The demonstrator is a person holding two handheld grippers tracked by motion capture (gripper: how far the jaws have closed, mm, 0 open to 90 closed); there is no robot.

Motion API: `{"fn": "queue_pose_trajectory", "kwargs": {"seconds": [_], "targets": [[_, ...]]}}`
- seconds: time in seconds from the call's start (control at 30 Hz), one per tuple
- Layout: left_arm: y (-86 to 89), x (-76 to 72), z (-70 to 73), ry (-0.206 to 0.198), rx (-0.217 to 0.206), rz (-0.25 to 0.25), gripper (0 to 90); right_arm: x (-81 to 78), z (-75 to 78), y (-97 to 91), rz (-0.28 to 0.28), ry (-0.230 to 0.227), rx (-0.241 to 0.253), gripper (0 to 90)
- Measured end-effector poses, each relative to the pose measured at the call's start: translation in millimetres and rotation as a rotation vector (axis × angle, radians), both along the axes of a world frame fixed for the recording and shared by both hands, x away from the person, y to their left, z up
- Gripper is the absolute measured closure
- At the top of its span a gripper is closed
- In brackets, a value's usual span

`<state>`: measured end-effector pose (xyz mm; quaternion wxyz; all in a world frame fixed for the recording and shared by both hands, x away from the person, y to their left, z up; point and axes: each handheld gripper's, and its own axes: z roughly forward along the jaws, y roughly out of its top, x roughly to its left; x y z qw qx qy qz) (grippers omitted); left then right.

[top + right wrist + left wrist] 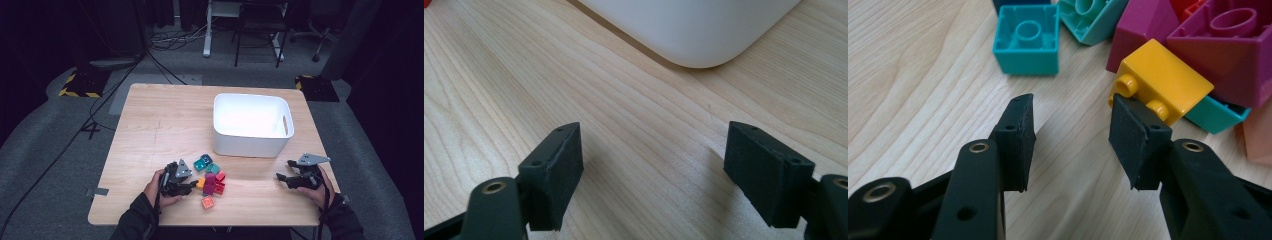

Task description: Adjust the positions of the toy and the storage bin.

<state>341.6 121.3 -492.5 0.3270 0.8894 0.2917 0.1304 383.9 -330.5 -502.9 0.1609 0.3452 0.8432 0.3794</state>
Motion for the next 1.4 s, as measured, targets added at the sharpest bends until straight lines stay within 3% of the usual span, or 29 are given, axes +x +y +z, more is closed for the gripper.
{"fn": "queue_pose_trajectory", "kwargs": {"seconds": [0.13, 0.3, 0.43, 0.47, 0.57, 0.63, 0.73, 0.77, 0.83, 0.9, 1.03, 1.17, 1.33, 1.37, 1.4], "targets": [[4.3, 0.8, -0.9, 0.011, -0.018, 0.018, 39.9, -0.1, 0.0, 0.0, 0.002, 0.001, 0.002, 23.6], [25.4, 8.1, 3.2, -0.012, -0.054, 0.094, 37.7, 0.0, 0.0, -0.1, 0.003, 0.002, 0.002, 23.6], [34.5, 19.0, 4.1, -0.023, -0.052, 0.154, 38.3, 0.1, 0.0, -0.1, 0.004, 0.003, 0.001, 23.5], [34.9, 22.6, 3.4, -0.023, -0.059, 0.168, 38.3, 0.1, 0.0, -0.1, 0.004, 0.003, 0.001, 23.5], [33.0, 32.5, 1.6, -0.054, -0.022, 0.212, 32.8, 0.1, 0.0, 0.0, 0.003, 0.003, 0.001, 23.5], [31.1, 41.4, -0.6, -0.022, -0.029, 0.225, 28.1, 0.1, 0.0, 0.0, 0.003, 0.003, 0.001, 23.5], [27.7, 50.3, -1.0, -0.040, -0.044, 0.254, 28.9, 0.1, 0.0, -0.1, 0.003, 0.002, 0.001, 23.5], [24.5, 52.6, -2.1, -0.053, -0.027, 0.254, 29.3, 0.1, 0.0, 0.0, 0.003, 0.003, 0.001, 23.5], [20.4, 58.4, -4.0, -0.020, -0.016, 0.240, 28.3, 0.1, 0.0, 0.0, 0.003, 0.002, 0.001, 23.5], [16.1, 63.6, -5.3, -0.005, -0.043, 0.242, 28.8, 0.1, 0.0, -0.1, 0.003, 0.002, 0.001, 23.5], [8.4, 70.5, -5.8, -0.002, -0.053, 0.231, 29.0, 0.0, 0.0, 0.0, 0.003, 0.001, 0.002, 23.6], [-8.4, 67.9, -5.9, 0.027, -0.062, 0.174, 29.9, 0.1, -0.1, 0.0, 0.004, 0.002, 0.003, 23.5], [-22.0, 64.0, -4.4, 0.026, -0.040, 0.120, 29.4, 0.0, 0.0, 0.0, 0.006, 0.002, 0.001, 23.5], [-24.6, 63.6, -4.4, 0.007, -0.037, 0.114, 29.2, -0.1, -0.1, 0.1, 0.005, 0.002, 0.003, 23.5], [-25.7, 62.6, -4.1, 0.022, -0.034, 0.116, 29.2, -0.1, -0.1, 0.1, 0.005, 0.002, 0.003, 23.5]]}}
